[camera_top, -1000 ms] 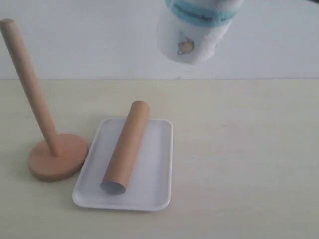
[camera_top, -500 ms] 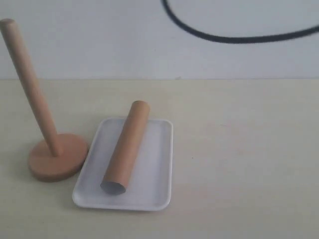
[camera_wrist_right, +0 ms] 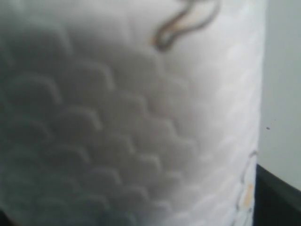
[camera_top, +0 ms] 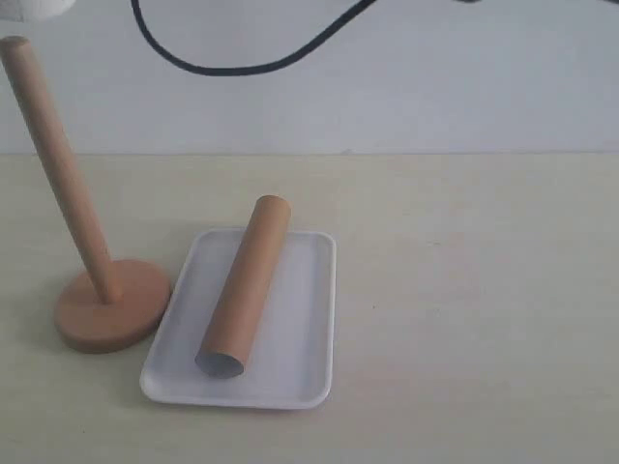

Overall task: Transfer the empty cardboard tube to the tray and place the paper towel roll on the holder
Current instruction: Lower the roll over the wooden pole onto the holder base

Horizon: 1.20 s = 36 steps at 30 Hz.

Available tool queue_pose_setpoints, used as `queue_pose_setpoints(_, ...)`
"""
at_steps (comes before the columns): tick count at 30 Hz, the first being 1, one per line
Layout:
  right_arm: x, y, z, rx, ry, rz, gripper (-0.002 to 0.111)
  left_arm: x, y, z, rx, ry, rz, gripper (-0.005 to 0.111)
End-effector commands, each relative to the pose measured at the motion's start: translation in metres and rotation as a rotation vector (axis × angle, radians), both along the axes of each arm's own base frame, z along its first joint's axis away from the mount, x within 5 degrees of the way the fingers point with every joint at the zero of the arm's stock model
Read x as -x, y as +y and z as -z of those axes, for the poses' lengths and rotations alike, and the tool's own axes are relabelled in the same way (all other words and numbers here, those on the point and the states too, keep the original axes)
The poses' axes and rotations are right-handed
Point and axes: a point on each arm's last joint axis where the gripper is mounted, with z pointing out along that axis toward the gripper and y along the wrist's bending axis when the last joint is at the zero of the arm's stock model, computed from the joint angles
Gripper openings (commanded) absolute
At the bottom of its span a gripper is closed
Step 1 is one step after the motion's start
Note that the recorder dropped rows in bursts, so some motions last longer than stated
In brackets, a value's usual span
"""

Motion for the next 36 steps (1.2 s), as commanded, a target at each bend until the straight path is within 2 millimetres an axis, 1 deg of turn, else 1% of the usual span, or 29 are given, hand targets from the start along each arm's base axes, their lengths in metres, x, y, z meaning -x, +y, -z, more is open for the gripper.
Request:
queue_pose_setpoints(1, -0.004, 0.014, 0.015, -0.002, 0.038, -0.03, 0.0, 0.0, 0.0, -0.001, 0.001, -0.013, -0.002, 0.004)
queue_pose_setpoints(5, -0.012, 0.02, 0.033, 0.035, 0.071, -0.008, 0.0, 0.0, 0.0, -0.001, 0.001, -0.013, -0.002, 0.004)
queue_pose_setpoints(6, -0.015, 0.024, 0.042, 0.049, 0.087, -0.007, 0.0, 0.0, 0.0, -0.001, 0.001, -0.013, -0.002, 0.004)
queue_pose_setpoints(7, -0.015, 0.026, 0.046, 0.052, 0.089, -0.013, 0.0, 0.0, 0.0, -0.001, 0.001, -0.013, -0.002, 0.004)
queue_pose_setpoints(9, -0.014, 0.026, 0.045, 0.047, 0.084, -0.021, 0.0, 0.0, 0.0, -0.001, 0.001, -0.013, -0.002, 0.004)
queue_pose_setpoints(11, -0.01, 0.021, 0.032, 0.028, 0.069, -0.025, 0.0, 0.0, 0.0, -0.001, 0.001, -0.013, -0.002, 0.004)
queue_pose_setpoints(13, -0.002, 0.014, 0.015, 0.03, 0.054, -0.013, 0.0, 0.0, 0.0, -0.001, 0.001, -0.013, -0.002, 0.004)
queue_pose_setpoints(15, 0.003, 0.011, 0.008, 0.047, 0.063, -0.021, 0.0, 0.0, 0.0, -0.001, 0.001, -0.013, -0.002, 0.004)
queue_pose_setpoints(19, 0.007, 0.011, 0.008, 0.066, 0.086, -0.058, 0.0, 0.0, 0.0, -0.001, 0.001, -0.013, -0.002, 0.004)
queue_pose_setpoints(22, 0.007, 0.013, 0.013, 0.107, 0.09, -0.063, 0.0, 0.0, 0.0, -0.001, 0.001, -0.013, -0.002, 0.004)
queue_pose_setpoints(25, 0.005, 0.018, 0.025, 0.142, 0.113, -0.09, 0.0, 0.0, 0.0, -0.001, 0.001, -0.013, -0.002, 0.004)
queue_pose_setpoints(29, -0.001, 0.03, 0.052, 0.185, 0.133, -0.129, 0.0, 0.0, 0.0, -0.001, 0.001, -0.013, -0.002, 0.004)
queue_pose_setpoints(33, -0.004, 0.043, 0.079, 0.237, 0.114, -0.152, 0.0, 0.0, 0.0, -0.001, 0.001, -0.013, -0.002, 0.004)
queue_pose_setpoints(36, -0.006, 0.049, 0.094, 0.259, 0.125, -0.16, 0.0, 0.0, 0.0, -0.001, 0.001, -0.013, -0.002, 0.004)
